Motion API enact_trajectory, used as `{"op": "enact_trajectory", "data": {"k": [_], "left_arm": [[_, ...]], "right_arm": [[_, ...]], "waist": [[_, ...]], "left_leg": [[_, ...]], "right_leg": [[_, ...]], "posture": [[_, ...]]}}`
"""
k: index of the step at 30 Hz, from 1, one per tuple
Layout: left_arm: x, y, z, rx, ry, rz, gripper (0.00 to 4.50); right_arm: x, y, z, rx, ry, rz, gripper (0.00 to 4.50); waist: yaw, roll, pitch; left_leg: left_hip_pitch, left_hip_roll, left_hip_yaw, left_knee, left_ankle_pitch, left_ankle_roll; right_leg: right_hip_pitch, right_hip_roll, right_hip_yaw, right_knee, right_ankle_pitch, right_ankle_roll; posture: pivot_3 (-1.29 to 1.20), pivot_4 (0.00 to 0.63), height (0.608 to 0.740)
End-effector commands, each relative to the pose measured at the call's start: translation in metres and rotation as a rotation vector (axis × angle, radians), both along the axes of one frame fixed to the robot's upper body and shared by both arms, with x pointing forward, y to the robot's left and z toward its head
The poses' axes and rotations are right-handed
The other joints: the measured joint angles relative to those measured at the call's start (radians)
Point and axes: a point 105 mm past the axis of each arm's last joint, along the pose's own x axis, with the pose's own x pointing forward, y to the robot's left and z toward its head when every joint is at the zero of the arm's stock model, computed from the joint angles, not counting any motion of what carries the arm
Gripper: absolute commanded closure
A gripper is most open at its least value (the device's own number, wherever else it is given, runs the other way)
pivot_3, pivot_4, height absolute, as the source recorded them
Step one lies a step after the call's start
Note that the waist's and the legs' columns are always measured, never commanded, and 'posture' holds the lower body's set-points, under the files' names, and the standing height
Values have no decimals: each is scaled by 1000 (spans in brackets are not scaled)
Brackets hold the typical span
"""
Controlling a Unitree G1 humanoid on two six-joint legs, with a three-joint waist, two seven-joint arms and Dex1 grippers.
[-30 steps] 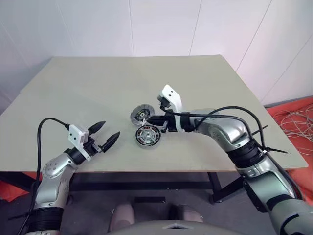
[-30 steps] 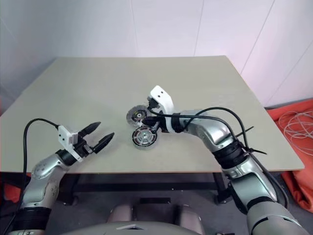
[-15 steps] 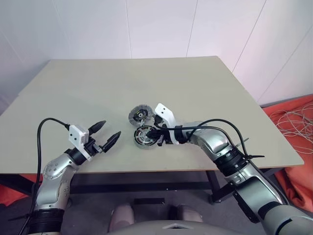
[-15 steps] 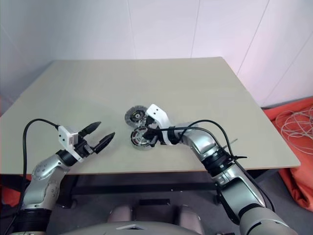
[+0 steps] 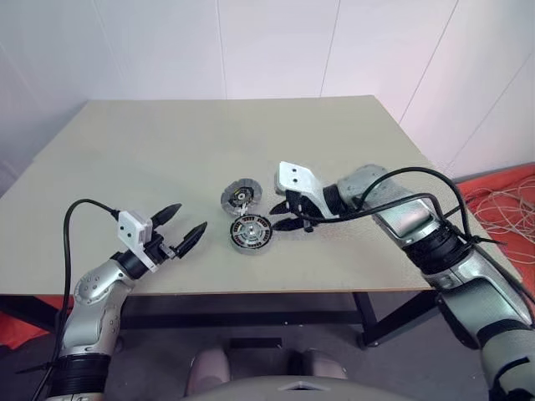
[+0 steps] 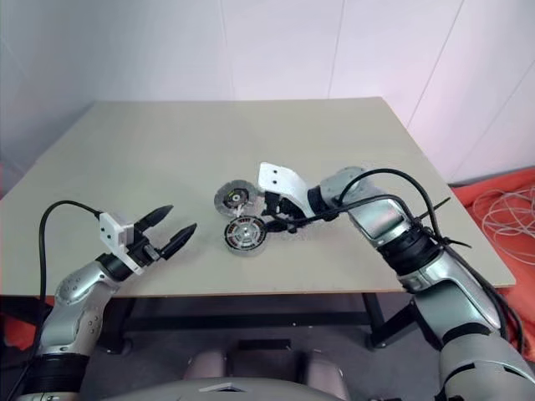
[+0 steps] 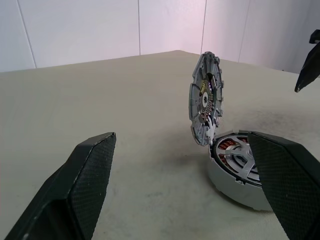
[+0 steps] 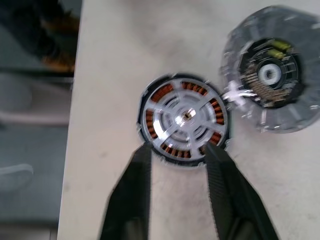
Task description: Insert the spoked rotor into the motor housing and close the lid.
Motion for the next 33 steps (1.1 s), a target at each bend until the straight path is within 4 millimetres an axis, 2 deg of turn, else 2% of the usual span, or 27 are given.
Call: {"op": "enact_trajectory", "data": {"k": [1, 5, 7, 11, 18, 25, 33], "left_arm": [[2, -1, 10, 4, -47, -1, 0], [2, -1, 10, 2, -48, 3, 0], [2, 0, 10, 2, -48, 6, 0], [1, 0, 10, 4, -51, 10, 0], [1, 0, 11, 6, -55, 12, 0], [0, -1, 11, 5, -58, 13, 0], [0, -2, 11, 3, -59, 12, 0]], "right_arm": [[6, 4, 15, -78, -134, 136, 1512], [13, 7, 13, -178, -240, 263, 60], [14, 11, 11, -215, -273, 322, 22], [21, 21, 6, -290, -453, 463, 22], [24, 22, -6, -404, -651, 704, 22], [28, 15, -15, -472, -694, 805, 22], [21, 16, -27, -469, -682, 876, 22]], "waist": [[-1, 0, 0], [0, 0, 0], [-1, -1, 0], [-3, -1, 0], [-10, -2, 1], [-28, -2, 1], [-42, -2, 1]], "left_leg": [[0, 0, 0, 0, 0, 0], [0, 0, 0, 1, 0, 0], [0, 0, 0, 1, 0, 0], [0, 0, 0, 2, 0, 0], [0, 0, 1, 2, 0, 0], [-2, 0, 0, 2, 0, 0], [-2, 0, 1, 2, 0, 0]], "right_leg": [[-1, 0, 0, 0, 0, 0], [-2, 0, 0, 3, 0, 0], [-2, 0, 0, 3, 0, -1], [-3, 0, 0, 4, 0, -1], [-4, 0, 0, 5, 0, -2], [-4, 0, 0, 6, 0, -3], [-4, 0, 0, 7, 0, -4]], "posture": [[0, 0, 740], [0, 0, 740], [0, 0, 740], [0, 0, 740], [0, 0, 740], [0, 0, 740], [0, 0, 740]]}}
